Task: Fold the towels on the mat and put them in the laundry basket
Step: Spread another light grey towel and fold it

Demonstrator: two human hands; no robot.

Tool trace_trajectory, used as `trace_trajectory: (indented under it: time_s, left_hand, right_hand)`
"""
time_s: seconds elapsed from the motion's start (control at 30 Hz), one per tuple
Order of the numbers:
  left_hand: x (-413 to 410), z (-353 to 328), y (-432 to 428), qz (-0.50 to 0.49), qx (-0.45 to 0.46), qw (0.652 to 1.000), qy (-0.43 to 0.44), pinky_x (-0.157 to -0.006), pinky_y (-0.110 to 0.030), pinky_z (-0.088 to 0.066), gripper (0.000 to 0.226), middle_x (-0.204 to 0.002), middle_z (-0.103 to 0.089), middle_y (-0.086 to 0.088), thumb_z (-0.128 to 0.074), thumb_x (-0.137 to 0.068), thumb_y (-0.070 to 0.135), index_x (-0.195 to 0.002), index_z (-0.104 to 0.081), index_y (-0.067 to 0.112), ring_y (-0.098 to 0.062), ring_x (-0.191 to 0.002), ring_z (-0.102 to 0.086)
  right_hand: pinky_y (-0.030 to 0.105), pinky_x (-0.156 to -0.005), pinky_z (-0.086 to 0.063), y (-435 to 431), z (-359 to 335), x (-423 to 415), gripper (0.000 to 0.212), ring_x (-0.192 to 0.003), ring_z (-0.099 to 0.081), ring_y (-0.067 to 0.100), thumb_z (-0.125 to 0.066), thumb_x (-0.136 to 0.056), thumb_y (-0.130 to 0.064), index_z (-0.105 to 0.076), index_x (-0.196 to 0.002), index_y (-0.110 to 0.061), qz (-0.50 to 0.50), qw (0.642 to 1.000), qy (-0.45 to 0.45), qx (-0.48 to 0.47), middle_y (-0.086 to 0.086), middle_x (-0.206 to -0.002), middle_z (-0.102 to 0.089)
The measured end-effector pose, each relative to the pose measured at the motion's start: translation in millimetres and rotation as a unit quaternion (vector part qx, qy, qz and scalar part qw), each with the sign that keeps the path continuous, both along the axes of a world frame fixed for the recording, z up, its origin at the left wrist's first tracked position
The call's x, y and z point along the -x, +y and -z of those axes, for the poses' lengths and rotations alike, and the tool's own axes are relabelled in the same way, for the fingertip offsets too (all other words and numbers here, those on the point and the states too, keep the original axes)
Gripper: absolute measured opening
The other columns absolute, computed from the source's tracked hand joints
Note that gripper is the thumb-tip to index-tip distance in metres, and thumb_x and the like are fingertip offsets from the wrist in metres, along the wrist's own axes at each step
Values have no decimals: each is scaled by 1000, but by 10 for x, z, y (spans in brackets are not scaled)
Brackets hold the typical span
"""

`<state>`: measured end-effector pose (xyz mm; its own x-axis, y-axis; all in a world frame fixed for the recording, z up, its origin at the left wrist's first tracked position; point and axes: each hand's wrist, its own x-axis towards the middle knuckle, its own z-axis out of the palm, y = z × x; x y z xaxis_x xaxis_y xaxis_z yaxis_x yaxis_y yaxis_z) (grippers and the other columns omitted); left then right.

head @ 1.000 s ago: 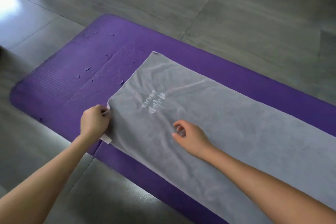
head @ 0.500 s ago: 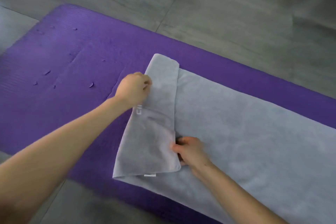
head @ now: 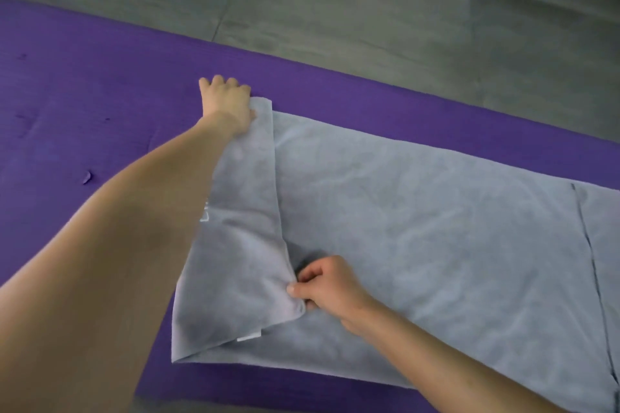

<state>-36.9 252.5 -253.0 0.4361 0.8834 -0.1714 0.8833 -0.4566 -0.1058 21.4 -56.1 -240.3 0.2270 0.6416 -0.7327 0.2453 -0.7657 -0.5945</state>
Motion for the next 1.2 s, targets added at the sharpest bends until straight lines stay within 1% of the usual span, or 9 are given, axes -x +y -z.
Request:
trace_trajectory:
  time_s: [0.13, 0.3, 0.43, 0.57, 0.67, 0.77, 0.97, 1.07, 1.2]
  left_hand:
    - [-27, -32, 52, 2, -16, 1000, -14, -102, -42, -26, 28, -111, -61, -8, -54, -88, 26, -114, -63, 22, -31, -110, -48]
    - [-17, -31, -16, 2, -27, 1000, 4, -102, -44, -26, 23, -110, -58, -10, -53, -88, 22, -107, -66, 26, -31, -109, -47]
    - [-57, -187, -117, -18, -16, 990, -136, -97, -39, -26, 14, -87, -63, -8, -53, -82, 13, -91, -63, 18, -31, -91, -52]
    - [-246, -593, -274, -26, 101, 959, -264, -88, -33, -34, 12, -65, -49, 7, -59, -78, 14, -72, -50, 20, -24, -75, -49]
    - [-548, -922, -468, -16, 226, 902, -368, -62, -24, -37, 27, -63, -49, 5, -68, -74, 6, -62, -50, 21, -15, -63, -45]
    - [-989, -1127, -715, 12, 300, 852, -429, -65, -27, -37, 30, -65, -50, 2, -71, -72, -1, -65, -51, 19, -15, -64, -44]
    - [-2166, -1448, -1398, 129, 331, 870, -343, -64, -15, -45, 23, -80, -59, 0, -71, -78, 5, -99, -63, 12, -4, -66, -56]
    - [-2795, -1549, -1792, 169, 317, 893, -273, -67, -22, -39, 9, -83, -61, -2, -70, -81, 14, -89, -68, 10, -15, -78, -53]
    - [-3646, -1604, -2341, 202, 299, 906, -222, -61, -24, -36, 14, -80, -57, -1, -70, -82, 22, -84, -67, 9, -15, -76, -49]
  right_hand:
    - [33, -67, -53, -30, -70, -84, 26, -49, -54, 8, -75, -73, -17, -59, -53, -20, -25, 999, -44, -6, -9, -41, -54]
    - [25, -63, -46, -98, -239, -286, 20, -50, -53, 5, -73, -74, -16, -62, -59, -23, -43, 997, -66, -16, -5, -52, -58]
    - [16, -54, -41, -173, -323, -439, 19, -42, -48, -2, -73, -75, -12, -63, -60, -21, -14, 998, -52, -33, -10, -44, -54]
    - [21, -59, -40, -476, -421, -605, 24, -56, -50, 3, -71, -76, -12, -58, -60, -24, 5, 999, -41, -32, -10, -55, -55]
    - [23, -61, -37, -851, -566, -853, 25, -61, -47, 6, -67, -79, -10, -54, -62, -22, 6, 1000, -20, -12, -7, -61, -54]
    - [28, -64, -40, -1224, -697, -1240, 23, -64, -50, 14, -65, -81, -5, -53, -66, -17, 47, 999, 8, 11, 7, -66, -56]
    - [16, -55, -44, -2033, -973, -2125, 17, -60, -51, 9, -62, -84, 3, -55, -76, -10, 142, 988, 61, 11, 6, -68, -55]
    - [16, -56, -42, -2460, -1048, -2558, 17, -61, -50, 10, -62, -83, 6, -58, -76, -9, 159, 985, 61, -25, 9, -71, -56]
    - [13, -50, -38, -3025, -989, -3094, 22, -54, -48, 4, -62, -81, 8, -61, -72, -12, 212, 975, 39, -48, -1, -61, -56]
